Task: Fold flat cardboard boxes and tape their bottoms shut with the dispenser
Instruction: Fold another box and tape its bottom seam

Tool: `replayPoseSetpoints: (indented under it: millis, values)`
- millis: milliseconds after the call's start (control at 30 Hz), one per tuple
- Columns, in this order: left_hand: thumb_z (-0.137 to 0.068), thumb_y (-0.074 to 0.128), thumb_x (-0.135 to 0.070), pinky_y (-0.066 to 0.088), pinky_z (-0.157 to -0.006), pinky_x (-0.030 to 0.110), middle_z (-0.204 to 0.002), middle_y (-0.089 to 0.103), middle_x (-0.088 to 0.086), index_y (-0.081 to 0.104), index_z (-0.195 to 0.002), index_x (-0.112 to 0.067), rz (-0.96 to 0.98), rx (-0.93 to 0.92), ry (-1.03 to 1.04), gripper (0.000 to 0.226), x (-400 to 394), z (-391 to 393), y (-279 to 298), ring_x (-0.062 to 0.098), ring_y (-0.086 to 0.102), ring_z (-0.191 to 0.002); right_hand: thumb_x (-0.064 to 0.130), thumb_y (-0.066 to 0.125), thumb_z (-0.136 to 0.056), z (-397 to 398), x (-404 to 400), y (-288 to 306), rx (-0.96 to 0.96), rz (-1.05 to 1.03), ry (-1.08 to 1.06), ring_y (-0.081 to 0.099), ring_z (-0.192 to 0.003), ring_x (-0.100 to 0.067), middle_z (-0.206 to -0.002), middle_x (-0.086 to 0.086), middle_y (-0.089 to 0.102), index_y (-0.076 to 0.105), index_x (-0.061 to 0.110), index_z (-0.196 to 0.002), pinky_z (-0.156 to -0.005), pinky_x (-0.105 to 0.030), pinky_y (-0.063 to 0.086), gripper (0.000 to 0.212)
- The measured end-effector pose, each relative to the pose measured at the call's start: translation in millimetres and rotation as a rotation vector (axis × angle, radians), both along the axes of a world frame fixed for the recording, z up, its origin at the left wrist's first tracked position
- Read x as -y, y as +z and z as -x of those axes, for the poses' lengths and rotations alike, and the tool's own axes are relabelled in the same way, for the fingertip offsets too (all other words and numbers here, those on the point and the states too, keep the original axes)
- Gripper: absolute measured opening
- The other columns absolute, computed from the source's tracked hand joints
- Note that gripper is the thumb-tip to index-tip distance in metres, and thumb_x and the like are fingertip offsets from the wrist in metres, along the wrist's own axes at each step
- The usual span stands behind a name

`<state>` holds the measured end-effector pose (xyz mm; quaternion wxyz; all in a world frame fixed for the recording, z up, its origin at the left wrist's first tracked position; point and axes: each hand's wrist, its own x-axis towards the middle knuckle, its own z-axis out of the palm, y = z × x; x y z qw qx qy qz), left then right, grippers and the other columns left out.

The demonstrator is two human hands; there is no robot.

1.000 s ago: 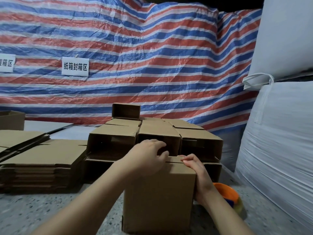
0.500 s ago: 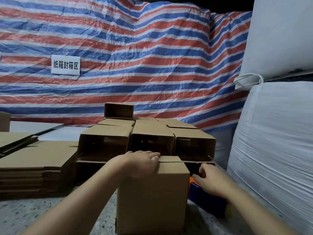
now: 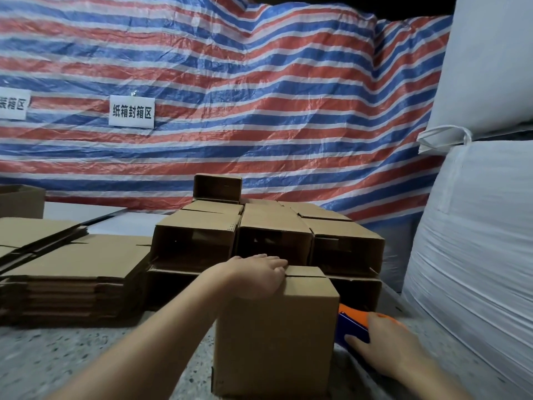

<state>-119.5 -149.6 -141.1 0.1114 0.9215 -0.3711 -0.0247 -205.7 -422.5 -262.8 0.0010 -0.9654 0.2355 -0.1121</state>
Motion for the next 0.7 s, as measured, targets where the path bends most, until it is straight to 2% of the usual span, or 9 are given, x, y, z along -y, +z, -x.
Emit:
replayPoseSetpoints:
  millis: [100,200,267,367,467,533,633,700]
  values:
    - [-0.107,0.017,-0.04,0.002,-0.12,0.043,-0.164,0.013,-0.013,0.017,-0.156,-0.035,0.012,-0.009,-0.006,0.05,-1.3,1.2,0.9,0.008,0.003,-0.151,0.067,0.059,-0.086,2.1,7.2,11.5,0.004,-0.105,0.033,0.065,-0.088,-0.006,-0.098,0.012,0.068,0.06,0.032,-0.103,-0.079,-0.029,0.056,0.038]
    - [-0.107,0.02,-0.04,0.004,-0.12,0.041,-0.164,0.018,-0.007,0.019,-0.156,-0.034,0.056,-0.046,0.005,0.05,-2.9,3.7,2.3,0.013,0.009,-0.151,0.063,0.062,-0.088,5.7,12.5,46.0,0.192,-0.458,0.056,0.07,-0.067,-0.01,-0.075,0.001,0.074,0.066,0.022,-0.091,-0.073,-0.035,0.059,0.041]
    - [-0.106,0.024,-0.042,0.016,-0.116,0.042,-0.158,0.032,-0.002,0.026,-0.152,-0.034,0.1,-0.074,0.027,0.047,-2.8,5.1,3.7,0.022,0.026,-0.145,0.068,0.062,-0.078,12.4,8.3,78.9,0.4,-0.617,0.12,0.07,-0.057,-0.014,-0.066,0.0,0.074,0.07,0.014,-0.085,-0.065,-0.034,0.054,0.055]
    - [-0.104,0.028,-0.045,0.034,-0.099,0.042,-0.139,0.051,0.002,0.034,-0.144,-0.033,0.142,-0.097,0.053,0.042,-1.9,5.6,4.1,0.025,0.045,-0.122,0.075,0.063,-0.059,18.6,-5.9,130.8,0.633,-0.798,0.219,0.067,-0.053,-0.017,-0.063,-0.004,0.073,0.072,0.008,-0.08,-0.06,-0.033,0.047,0.071]
    - [-0.104,0.03,-0.046,0.038,-0.103,0.045,-0.123,0.055,-0.001,0.037,-0.141,-0.033,0.16,-0.12,0.051,0.04,-2.5,7.3,4.7,0.025,0.048,-0.117,0.076,0.063,-0.062,14.1,-26.1,172.4,0.579,-0.944,0.349,0.071,-0.061,-0.021,-0.074,-0.009,0.076,0.073,0.006,-0.092,-0.065,-0.036,0.05,0.077]
    - [-0.104,0.032,-0.046,0.04,-0.104,0.044,-0.115,0.053,-0.003,0.038,-0.14,-0.033,0.165,-0.123,0.047,0.039,-3.1,8.9,5.3,0.021,0.049,-0.112,0.079,0.061,-0.067,7.5,-39.5,188.9,0.5,-1.004,0.426,0.071,-0.063,-0.021,-0.077,-0.009,0.075,0.072,0.007,-0.098,-0.061,-0.036,0.054,0.079]
    - [-0.102,0.039,-0.047,0.051,-0.091,0.036,-0.11,0.06,-0.003,0.043,-0.135,-0.03,0.228,-0.139,0.043,0.037,-4.3,9.4,4.9,0.014,0.058,-0.098,0.082,0.062,-0.064,-3.4,-56.8,203.8,0.33,-1.015,0.479,0.072,-0.066,-0.02,-0.084,-0.009,0.076,0.07,0.013,-0.107,-0.056,-0.03,0.056,0.083]
    - [-0.1,0.046,-0.047,0.053,-0.083,0.03,-0.103,0.062,-0.007,0.051,-0.127,-0.028,0.306,-0.116,0.031,0.034,-5.0,9.6,3.0,0.009,0.06,-0.091,0.077,0.068,-0.058,-9.8,-64.9,211.3,0.202,-1.026,0.494,0.07,-0.061,-0.017,-0.079,-0.006,0.074,0.067,0.014,-0.111,-0.052,-0.028,0.054,0.083]
